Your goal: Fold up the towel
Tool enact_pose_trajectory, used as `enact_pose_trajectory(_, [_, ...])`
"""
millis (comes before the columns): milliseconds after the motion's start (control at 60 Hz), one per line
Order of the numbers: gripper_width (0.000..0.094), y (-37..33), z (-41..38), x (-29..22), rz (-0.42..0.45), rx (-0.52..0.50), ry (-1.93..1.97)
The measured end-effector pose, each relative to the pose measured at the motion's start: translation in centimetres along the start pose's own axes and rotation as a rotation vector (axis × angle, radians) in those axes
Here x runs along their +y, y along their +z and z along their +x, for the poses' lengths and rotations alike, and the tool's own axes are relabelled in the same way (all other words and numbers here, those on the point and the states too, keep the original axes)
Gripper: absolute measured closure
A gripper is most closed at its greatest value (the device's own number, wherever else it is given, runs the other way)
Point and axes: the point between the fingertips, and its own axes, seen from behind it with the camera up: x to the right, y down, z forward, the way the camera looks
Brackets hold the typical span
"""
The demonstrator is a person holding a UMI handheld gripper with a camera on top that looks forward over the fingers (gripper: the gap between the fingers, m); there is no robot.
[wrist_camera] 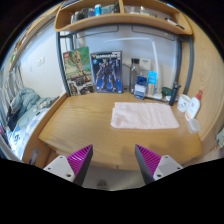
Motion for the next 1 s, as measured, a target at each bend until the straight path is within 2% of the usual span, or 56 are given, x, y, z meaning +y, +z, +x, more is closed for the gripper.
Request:
enact_pose_trajectory(133, [0.0079, 8.6, -1.2, -2.4, -0.018, 0.017, 0.031])
enact_pose_trajectory(333, [0.0093, 19.0, 1.1, -7.5, 0.004, 0.131, 0.027])
enact_pose_trajectory(400, [0.0124, 21.4, 1.8, -8.5, 0.008, 0.152, 0.025])
enact_pose_trajectory(533, [0.0273, 25.2, 2.7, -9.0, -0.001, 0.193, 0.010])
enact_pose_trajectory(583, [0.0364, 26.3, 3.0, -8.2, -0.026, 0.209, 0.002])
enact_pose_trajectory(600, [0.0324, 26.5, 3.0, -8.2, -0.020, 0.210, -0.002])
enact_pose_trajectory(617, [0.0386, 26.6, 3.0, -8.7, 0.007, 0.214, -0.003])
enact_pose_trajectory(650, [0.0438, 26.8, 3.1, -8.6, 0.015, 0.218, -0.016])
enact_pose_trajectory(767, [0.0565, 27.1, 2.6, -8.8, 0.041, 0.204, -0.034])
enact_pose_trajectory(850, [0.0904, 27.0, 3.8, -9.1, 0.048, 0.250, -0.062])
enact_pose_trajectory(1000, [0.0920, 27.1, 3.6, -9.0, 0.012, 0.224, -0.012])
